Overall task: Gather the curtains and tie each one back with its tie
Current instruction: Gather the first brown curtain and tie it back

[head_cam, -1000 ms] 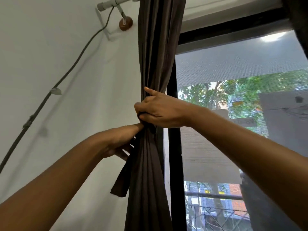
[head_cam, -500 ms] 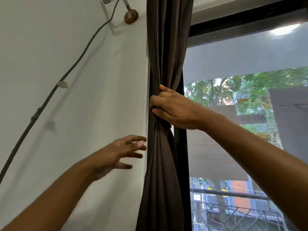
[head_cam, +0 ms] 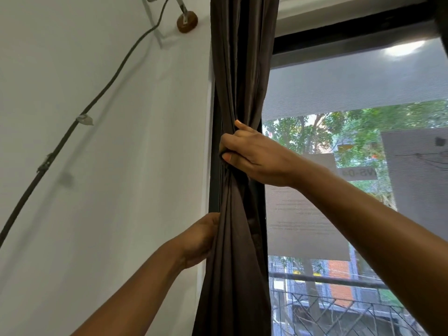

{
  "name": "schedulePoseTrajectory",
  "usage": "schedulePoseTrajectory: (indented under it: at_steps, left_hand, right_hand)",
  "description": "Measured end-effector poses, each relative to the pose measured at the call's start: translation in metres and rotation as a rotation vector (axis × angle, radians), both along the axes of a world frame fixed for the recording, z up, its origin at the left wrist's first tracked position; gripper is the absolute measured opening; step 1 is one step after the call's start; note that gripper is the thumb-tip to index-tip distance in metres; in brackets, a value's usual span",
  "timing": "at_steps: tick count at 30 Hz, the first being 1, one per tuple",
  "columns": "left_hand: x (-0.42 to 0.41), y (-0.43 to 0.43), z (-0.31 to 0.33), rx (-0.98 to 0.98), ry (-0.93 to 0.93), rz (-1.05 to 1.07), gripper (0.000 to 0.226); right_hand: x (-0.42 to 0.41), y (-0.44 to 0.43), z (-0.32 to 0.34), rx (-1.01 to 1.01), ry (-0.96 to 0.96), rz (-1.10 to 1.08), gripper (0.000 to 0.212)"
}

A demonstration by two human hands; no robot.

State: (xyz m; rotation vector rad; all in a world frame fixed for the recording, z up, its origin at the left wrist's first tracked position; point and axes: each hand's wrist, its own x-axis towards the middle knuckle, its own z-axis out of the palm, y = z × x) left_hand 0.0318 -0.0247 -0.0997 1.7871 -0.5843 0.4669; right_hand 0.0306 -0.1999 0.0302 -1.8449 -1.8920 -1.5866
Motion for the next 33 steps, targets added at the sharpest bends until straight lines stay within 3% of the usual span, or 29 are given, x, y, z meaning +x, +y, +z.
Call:
schedulePoseTrajectory:
  at_steps: [3,7,12,15,19,23,29,33]
  left_hand:
    - [-0.012,0.015,0.004,0.123,-0.077,0.12,0.018]
    - [-0.037,0.055,0.012,0.192,-0.113,0.233,0.021]
    - [-0.078,0.064,0.048,0.304,-0.166,0.269,0.04]
    - [-0.094,0.048,0.066,0.232,-0.276,0.192,0.056]
    - [-0.091,0.013,0.08,0.069,-0.387,0.134,0.025]
    - [-0.081,-0.011,0.087,-0.074,-0.367,-0.023,0.029]
    - [-0.071,-0.03,0.089,-0.099,-0.381,-0.08,0.02]
    - [-0.066,-0.043,0.096,0.011,-0.415,0.019,0.029]
  right_hand:
    - [0.004,-0.008,-0.001,0.012,0.017,-0.013,0.013]
    - [0.01,-0.016,-0.002,-0.017,0.043,0.004,0.013]
    - [0.011,-0.014,-0.003,-0.018,0.041,0.004,0.011]
    - [0.01,-0.015,-0.004,-0.024,0.038,-0.001,0.012]
    - [0.008,-0.02,-0.01,-0.001,0.056,0.025,0.015]
    - [0.008,-0.027,-0.018,0.036,0.135,0.073,0.023]
    - [0.012,-0.038,-0.036,0.424,0.101,0.29,0.014]
    - [0.011,-0.054,-0.037,0.624,-0.269,0.158,0.01]
